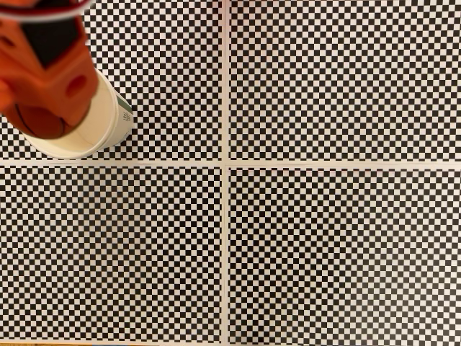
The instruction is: Grasp basketball and place into cup.
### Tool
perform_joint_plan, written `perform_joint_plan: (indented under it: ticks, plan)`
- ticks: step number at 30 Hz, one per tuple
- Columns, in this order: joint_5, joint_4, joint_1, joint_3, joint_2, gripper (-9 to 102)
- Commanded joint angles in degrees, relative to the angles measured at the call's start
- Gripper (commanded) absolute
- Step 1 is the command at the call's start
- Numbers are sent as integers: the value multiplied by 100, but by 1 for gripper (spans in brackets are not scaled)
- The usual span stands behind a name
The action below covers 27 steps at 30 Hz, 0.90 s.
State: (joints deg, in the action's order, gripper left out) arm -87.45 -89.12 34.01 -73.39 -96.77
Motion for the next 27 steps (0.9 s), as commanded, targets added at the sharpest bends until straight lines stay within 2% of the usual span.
perform_joint_plan:
  ticks: [1, 18, 27]
  plan:
    - [-18, 105, 26, 18, -70, 24]
    - [53, 334, 123, -255, -343, 24]
    - [149, 536, 18, -466, -431, 38]
